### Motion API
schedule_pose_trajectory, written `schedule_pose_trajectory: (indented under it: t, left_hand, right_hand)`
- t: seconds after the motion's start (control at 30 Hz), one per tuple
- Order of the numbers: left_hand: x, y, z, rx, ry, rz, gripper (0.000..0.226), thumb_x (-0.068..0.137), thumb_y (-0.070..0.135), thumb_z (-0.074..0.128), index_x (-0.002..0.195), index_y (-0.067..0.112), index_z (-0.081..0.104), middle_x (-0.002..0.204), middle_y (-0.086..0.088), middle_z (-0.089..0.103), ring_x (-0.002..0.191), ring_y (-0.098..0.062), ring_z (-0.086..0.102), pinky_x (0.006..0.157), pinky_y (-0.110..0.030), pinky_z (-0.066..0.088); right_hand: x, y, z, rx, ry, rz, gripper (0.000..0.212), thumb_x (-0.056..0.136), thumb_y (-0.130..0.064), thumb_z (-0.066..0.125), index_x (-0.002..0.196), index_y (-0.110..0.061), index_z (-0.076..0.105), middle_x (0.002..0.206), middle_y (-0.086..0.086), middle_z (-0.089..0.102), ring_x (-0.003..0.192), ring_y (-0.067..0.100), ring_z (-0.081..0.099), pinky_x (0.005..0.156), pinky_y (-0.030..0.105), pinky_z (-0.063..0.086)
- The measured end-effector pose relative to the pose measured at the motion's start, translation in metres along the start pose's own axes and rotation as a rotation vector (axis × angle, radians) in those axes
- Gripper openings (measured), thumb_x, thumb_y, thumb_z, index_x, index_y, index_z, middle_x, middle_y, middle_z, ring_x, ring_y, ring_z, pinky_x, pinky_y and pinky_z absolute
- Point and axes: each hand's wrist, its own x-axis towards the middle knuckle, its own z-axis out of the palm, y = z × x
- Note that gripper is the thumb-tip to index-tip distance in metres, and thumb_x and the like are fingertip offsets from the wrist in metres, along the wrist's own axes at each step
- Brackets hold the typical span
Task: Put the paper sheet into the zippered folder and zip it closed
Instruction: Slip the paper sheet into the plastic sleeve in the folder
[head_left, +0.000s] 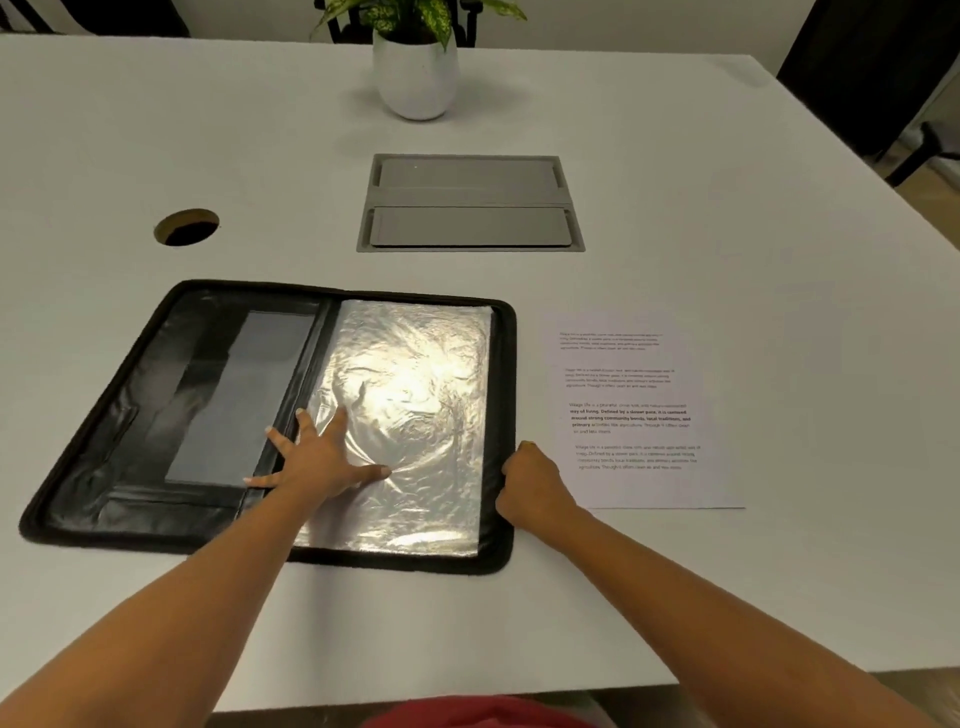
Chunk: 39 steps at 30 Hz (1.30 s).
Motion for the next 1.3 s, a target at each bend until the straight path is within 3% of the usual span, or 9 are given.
schedule_pose_trajectory:
  t: [0.1, 0.2, 0.3, 0.37, 0.43, 0.63, 0.9, 1.1, 1.3]
  left_hand:
    - [0.011, -0.02, -0.01, 0.198, -0.056, 0.088, 0.13, 0.042, 0.091, 0.048, 0.146, 0.039, -0.011, 0.156, -0.012, -0.015, 0.14, -0.044, -0.016, 0.103, -0.075, 0.008]
    - [0.017, -0.028, -0.026, 0.281, -0.082, 0.174, 0.117, 0.062, 0.067, 0.068, 0.147, 0.036, -0.006, 0.157, -0.006, -0.014, 0.142, -0.04, -0.011, 0.108, -0.068, 0.016]
    - [0.018, -0.025, -0.036, 0.334, -0.101, 0.254, 0.117, 0.065, 0.058, 0.072, 0.149, 0.029, -0.004, 0.158, -0.006, -0.01, 0.143, -0.042, -0.005, 0.114, -0.058, 0.015]
    - [0.015, -0.024, -0.034, 0.288, -0.095, 0.249, 0.112, 0.069, 0.056, 0.07, 0.149, 0.027, -0.002, 0.158, -0.008, -0.009, 0.143, -0.042, -0.005, 0.116, -0.055, 0.008]
    - [0.007, -0.023, -0.025, 0.185, -0.042, 0.2, 0.104, 0.072, 0.062, 0.064, 0.149, 0.033, 0.0, 0.158, -0.005, -0.011, 0.143, -0.039, -0.009, 0.111, -0.065, 0.007]
    - [-0.031, -0.004, 0.017, -0.138, 0.117, -0.199, 0.102, 0.069, 0.083, 0.037, 0.147, 0.036, -0.009, 0.154, -0.009, -0.024, 0.14, -0.043, -0.018, 0.1, -0.077, 0.005]
    - [-0.03, -0.004, 0.028, -0.232, 0.139, -0.219, 0.106, 0.066, 0.081, 0.045, 0.146, 0.038, -0.01, 0.154, -0.009, -0.025, 0.139, -0.042, -0.023, 0.1, -0.077, 0.002]
    - [-0.024, -0.017, 0.019, -0.2, 0.137, -0.18, 0.107, 0.064, 0.08, 0.049, 0.147, 0.041, -0.006, 0.156, -0.008, -0.021, 0.141, -0.041, -0.018, 0.1, -0.076, 0.003]
    - [-0.016, -0.035, 0.013, -0.111, 0.118, -0.064, 0.105, 0.064, 0.079, 0.051, 0.145, 0.044, -0.007, 0.156, -0.003, -0.02, 0.142, -0.037, -0.019, 0.1, -0.076, 0.002]
  right_hand:
    - [-0.019, -0.015, 0.005, -0.063, -0.072, -0.141, 0.004, 0.088, -0.006, 0.05, 0.084, -0.007, 0.052, 0.07, 0.002, 0.033, 0.108, 0.031, 0.051, 0.091, 0.029, 0.043]
    - [-0.029, -0.032, 0.019, -0.092, -0.15, -0.222, 0.022, 0.088, -0.004, 0.047, 0.106, 0.005, 0.055, 0.07, 0.002, 0.035, 0.111, 0.032, 0.049, 0.091, 0.028, 0.039]
    - [-0.033, -0.045, 0.02, -0.091, -0.24, -0.206, 0.013, 0.087, -0.002, 0.048, 0.098, 0.001, 0.055, 0.109, 0.02, 0.055, 0.11, 0.033, 0.052, 0.088, 0.032, 0.045]
    - [-0.022, -0.042, 0.018, -0.078, -0.253, -0.205, 0.011, 0.086, -0.001, 0.049, 0.081, 0.004, 0.057, 0.096, 0.021, 0.06, 0.099, 0.032, 0.058, 0.072, 0.031, 0.048]
    - [-0.002, -0.029, 0.015, -0.075, -0.207, -0.247, 0.014, 0.083, 0.002, 0.048, 0.071, 0.005, 0.055, 0.086, 0.02, 0.061, 0.089, 0.032, 0.061, 0.059, 0.026, 0.041]
    - [0.057, 0.019, -0.009, -0.469, 0.031, -0.6, 0.03, 0.089, 0.003, 0.04, 0.115, 0.002, 0.054, 0.116, 0.02, 0.053, 0.106, 0.034, 0.05, 0.082, 0.043, 0.048]
    - [0.072, 0.025, -0.029, -0.747, 0.048, -0.983, 0.02, 0.053, 0.006, 0.079, 0.063, -0.002, 0.064, 0.057, 0.009, 0.06, 0.045, 0.02, 0.055, 0.038, 0.02, 0.04]
    - [0.071, 0.01, -0.03, -0.788, -0.165, -0.849, 0.024, 0.092, 0.003, 0.036, 0.102, 0.005, 0.059, 0.103, 0.022, 0.06, 0.096, 0.032, 0.055, 0.076, 0.037, 0.043]
    - [0.05, 0.006, -0.013, -0.761, -0.235, -0.767, 0.024, 0.095, -0.008, 0.038, 0.109, 0.001, 0.056, 0.111, 0.019, 0.057, 0.104, 0.03, 0.052, 0.083, 0.034, 0.04]
